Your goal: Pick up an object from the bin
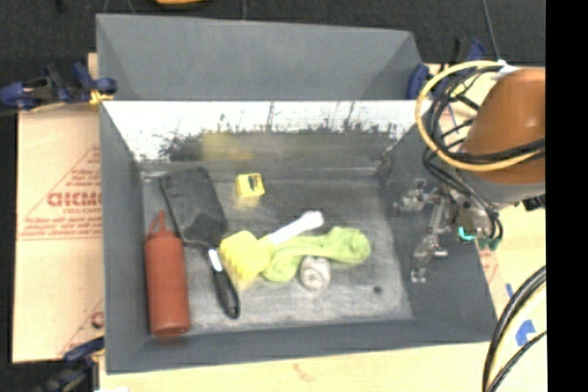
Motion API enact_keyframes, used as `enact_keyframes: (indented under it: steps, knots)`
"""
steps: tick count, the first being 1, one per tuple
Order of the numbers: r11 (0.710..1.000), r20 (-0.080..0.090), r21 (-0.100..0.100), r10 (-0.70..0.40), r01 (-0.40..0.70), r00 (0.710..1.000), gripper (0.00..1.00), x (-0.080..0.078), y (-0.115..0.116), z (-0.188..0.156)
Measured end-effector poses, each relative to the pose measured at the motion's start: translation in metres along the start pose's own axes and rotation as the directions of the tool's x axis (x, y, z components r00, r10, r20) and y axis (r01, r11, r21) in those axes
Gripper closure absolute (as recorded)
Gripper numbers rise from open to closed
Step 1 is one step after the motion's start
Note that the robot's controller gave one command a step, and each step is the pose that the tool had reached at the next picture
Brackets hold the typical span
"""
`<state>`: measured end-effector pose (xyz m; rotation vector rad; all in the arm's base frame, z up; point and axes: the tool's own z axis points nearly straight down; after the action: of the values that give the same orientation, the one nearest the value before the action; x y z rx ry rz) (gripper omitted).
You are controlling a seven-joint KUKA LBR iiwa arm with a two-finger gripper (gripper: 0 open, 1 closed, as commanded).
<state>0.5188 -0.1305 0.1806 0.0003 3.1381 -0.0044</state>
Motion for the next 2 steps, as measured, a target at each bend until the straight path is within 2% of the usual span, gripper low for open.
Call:
enact_keyframes:
  steps: [1,2]
  knots:
    - [1.0,0.008,-0.001,0.023,-0.023,1.0,0.0,-0.001,0.023,0.045]
    - [0.995,0.003,-0.003,0.097,-0.097,0.995,0.0,0.0,0.071,0.101]
